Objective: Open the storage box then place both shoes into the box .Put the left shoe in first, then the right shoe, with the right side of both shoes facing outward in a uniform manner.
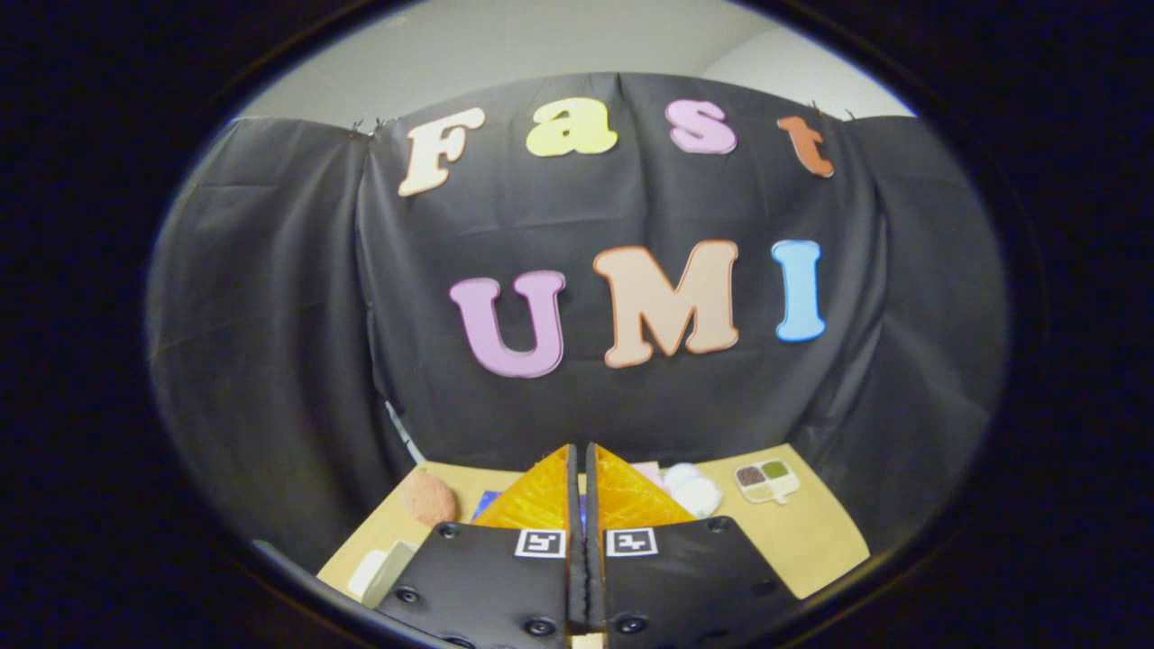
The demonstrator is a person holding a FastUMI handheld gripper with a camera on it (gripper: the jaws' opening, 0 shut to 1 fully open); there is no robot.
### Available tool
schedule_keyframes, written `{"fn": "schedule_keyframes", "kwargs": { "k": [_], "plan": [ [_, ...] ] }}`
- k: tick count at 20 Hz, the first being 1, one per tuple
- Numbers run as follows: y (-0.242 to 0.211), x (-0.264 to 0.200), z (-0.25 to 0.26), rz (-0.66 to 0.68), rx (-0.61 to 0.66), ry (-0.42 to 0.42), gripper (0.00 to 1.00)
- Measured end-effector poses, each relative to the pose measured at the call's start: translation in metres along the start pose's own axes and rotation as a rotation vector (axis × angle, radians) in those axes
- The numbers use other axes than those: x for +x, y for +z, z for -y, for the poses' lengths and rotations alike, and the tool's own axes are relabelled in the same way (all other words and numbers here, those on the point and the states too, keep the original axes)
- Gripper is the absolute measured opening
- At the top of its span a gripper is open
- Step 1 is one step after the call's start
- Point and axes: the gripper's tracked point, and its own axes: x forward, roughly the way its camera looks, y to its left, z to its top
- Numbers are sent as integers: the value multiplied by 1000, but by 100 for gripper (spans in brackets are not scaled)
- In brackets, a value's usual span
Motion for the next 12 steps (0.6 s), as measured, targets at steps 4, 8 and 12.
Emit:
{"fn": "schedule_keyframes", "kwargs": {
  "k": [4, 8, 12],
  "plan": [
    [52, -15, 32, 95, -12, -40, 2],
    [73, -18, 53, 144, -24, -71, 2],
    [90, -20, 67, 162, -7, -79, 2]
  ]
}}
